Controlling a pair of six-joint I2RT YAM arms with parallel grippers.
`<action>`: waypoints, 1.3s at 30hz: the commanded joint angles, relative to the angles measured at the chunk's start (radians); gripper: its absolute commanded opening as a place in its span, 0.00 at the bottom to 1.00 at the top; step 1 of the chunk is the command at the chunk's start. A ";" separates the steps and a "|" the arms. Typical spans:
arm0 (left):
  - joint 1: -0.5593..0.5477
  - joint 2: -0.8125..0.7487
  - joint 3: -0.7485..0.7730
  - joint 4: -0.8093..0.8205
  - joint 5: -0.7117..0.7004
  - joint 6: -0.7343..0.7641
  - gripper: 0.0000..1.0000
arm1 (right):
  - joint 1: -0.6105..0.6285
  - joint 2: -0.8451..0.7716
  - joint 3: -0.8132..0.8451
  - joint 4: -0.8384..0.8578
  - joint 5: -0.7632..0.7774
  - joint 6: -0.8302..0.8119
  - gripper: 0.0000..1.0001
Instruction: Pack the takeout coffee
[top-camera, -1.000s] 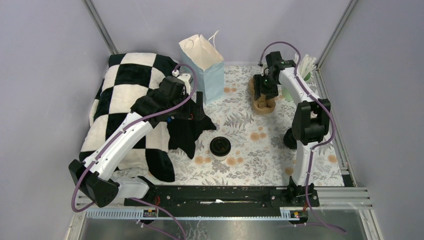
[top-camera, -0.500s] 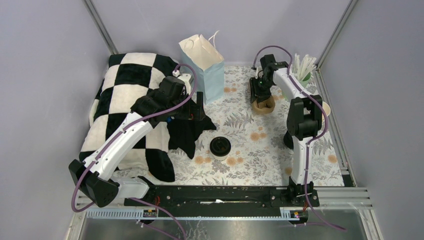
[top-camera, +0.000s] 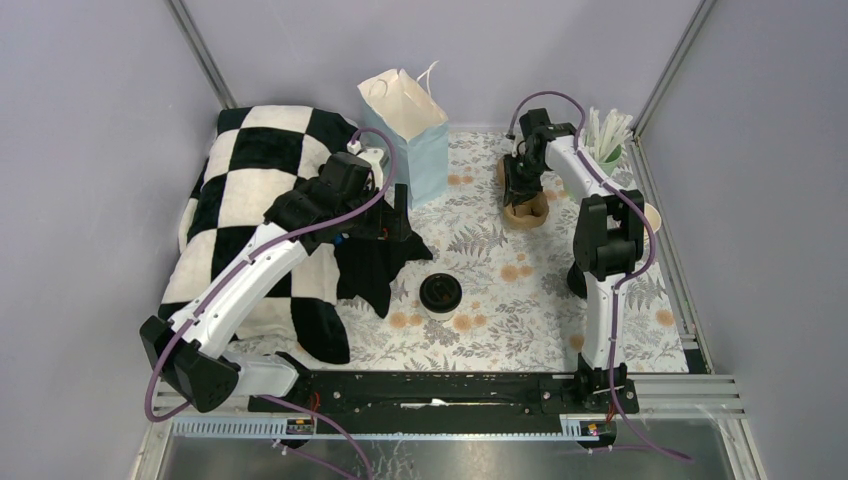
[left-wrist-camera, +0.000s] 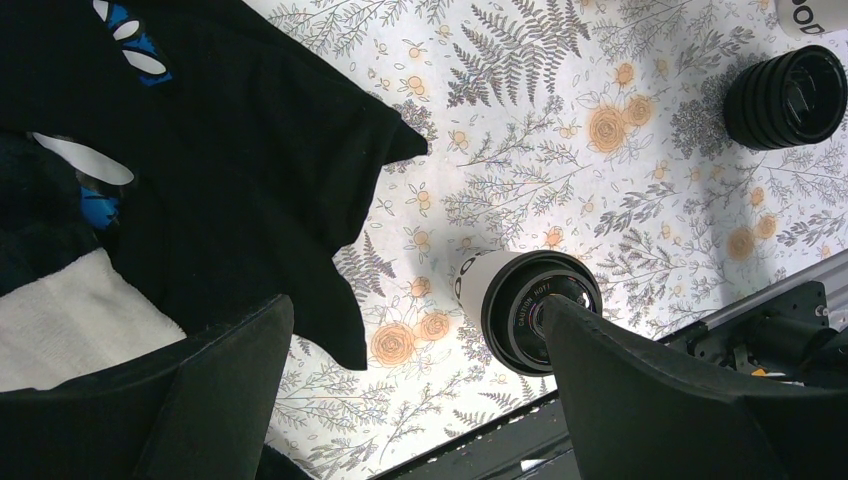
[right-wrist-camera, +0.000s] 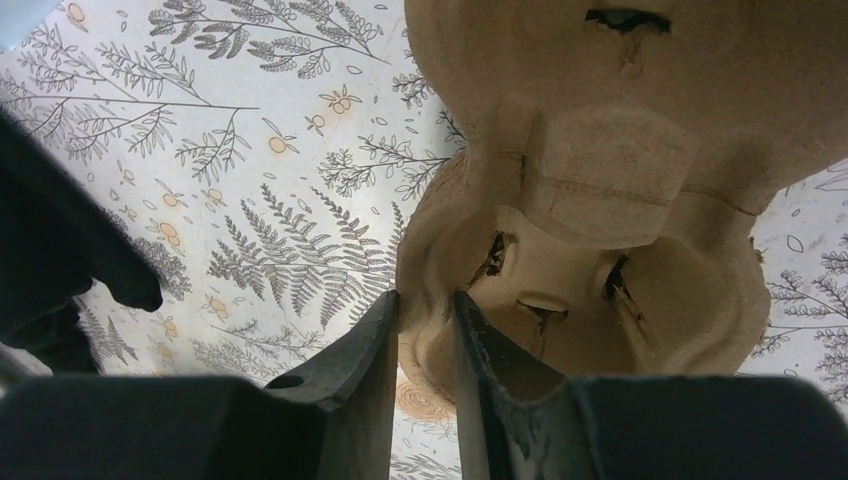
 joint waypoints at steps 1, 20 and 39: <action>0.004 0.002 0.015 0.039 0.017 0.001 0.99 | 0.010 -0.032 0.008 0.000 0.089 0.053 0.00; 0.004 0.003 0.020 0.041 0.019 0.005 0.99 | 0.066 -0.175 -0.068 0.103 0.439 0.124 0.00; 0.005 0.007 0.016 0.041 0.032 0.005 0.99 | 0.129 0.013 0.155 -0.112 0.430 0.138 0.62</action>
